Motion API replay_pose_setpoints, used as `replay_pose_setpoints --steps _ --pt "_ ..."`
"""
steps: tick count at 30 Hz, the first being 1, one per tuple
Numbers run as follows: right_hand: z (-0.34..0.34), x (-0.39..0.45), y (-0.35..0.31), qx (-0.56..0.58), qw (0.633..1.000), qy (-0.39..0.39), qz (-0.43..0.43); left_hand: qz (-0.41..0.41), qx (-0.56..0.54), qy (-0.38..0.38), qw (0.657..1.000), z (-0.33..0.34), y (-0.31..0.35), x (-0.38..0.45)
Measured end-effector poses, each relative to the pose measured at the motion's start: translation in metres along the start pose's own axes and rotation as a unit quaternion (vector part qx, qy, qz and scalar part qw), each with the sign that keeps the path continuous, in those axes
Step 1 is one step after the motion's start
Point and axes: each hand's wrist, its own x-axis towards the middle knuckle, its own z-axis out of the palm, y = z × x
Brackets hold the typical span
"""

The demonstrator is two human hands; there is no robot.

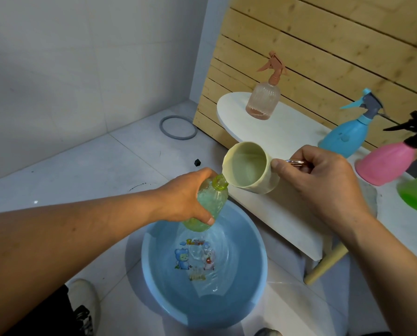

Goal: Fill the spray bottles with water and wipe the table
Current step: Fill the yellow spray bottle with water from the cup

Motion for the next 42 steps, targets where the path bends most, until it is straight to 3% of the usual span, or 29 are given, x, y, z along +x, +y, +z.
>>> replay_pose_setpoints --steps 42 --pt "0.001 -0.008 -0.014 -0.053 0.995 0.035 -0.073 0.017 0.009 0.006 1.0 0.004 -0.003 0.002"
